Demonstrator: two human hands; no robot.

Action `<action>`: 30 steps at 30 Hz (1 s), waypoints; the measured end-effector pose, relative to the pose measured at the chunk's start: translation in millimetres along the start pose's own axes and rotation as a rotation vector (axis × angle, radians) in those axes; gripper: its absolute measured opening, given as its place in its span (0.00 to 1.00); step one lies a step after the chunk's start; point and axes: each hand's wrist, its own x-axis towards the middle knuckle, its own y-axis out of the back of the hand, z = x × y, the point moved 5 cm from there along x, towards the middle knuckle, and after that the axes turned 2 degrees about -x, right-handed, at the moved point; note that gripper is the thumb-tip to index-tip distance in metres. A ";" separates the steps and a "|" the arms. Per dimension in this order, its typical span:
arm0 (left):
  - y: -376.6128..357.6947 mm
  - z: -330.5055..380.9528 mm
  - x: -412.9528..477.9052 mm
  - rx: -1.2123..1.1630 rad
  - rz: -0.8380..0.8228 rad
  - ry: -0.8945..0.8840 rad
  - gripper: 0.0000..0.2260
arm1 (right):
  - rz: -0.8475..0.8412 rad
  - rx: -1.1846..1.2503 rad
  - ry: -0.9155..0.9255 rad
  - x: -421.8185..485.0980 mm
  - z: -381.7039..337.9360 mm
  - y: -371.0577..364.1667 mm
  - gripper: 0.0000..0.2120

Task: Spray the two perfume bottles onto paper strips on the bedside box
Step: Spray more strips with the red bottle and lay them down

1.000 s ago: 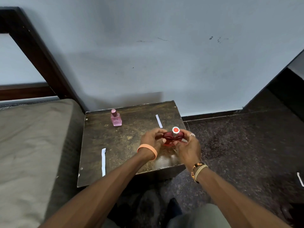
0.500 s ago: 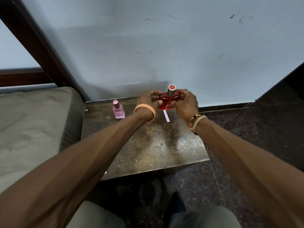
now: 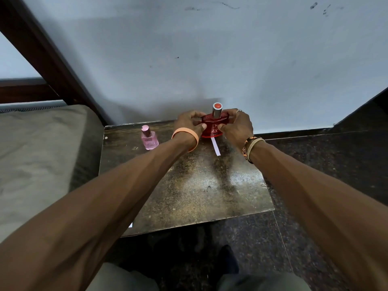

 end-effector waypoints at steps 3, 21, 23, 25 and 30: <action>-1.9 -5.8 -0.6 -0.007 -0.011 0.015 0.12 | -0.021 0.014 -0.010 -0.5 3.5 -2.4 0.21; 22.1 -1.1 -29.4 0.291 0.003 -0.084 0.18 | 0.023 -0.138 -0.091 -24.2 0.7 19.9 0.26; 31.4 2.5 -44.6 0.237 0.001 -0.105 0.15 | 0.030 -0.146 -0.102 -35.7 2.2 27.0 0.28; 40.7 7.8 -60.2 0.190 -0.012 -0.123 0.13 | 0.038 -0.166 -0.101 -46.8 3.3 34.2 0.28; 74.6 21.1 -103.5 0.160 -0.001 -0.155 0.09 | 0.057 -0.138 -0.104 -85.2 -8.4 44.9 0.22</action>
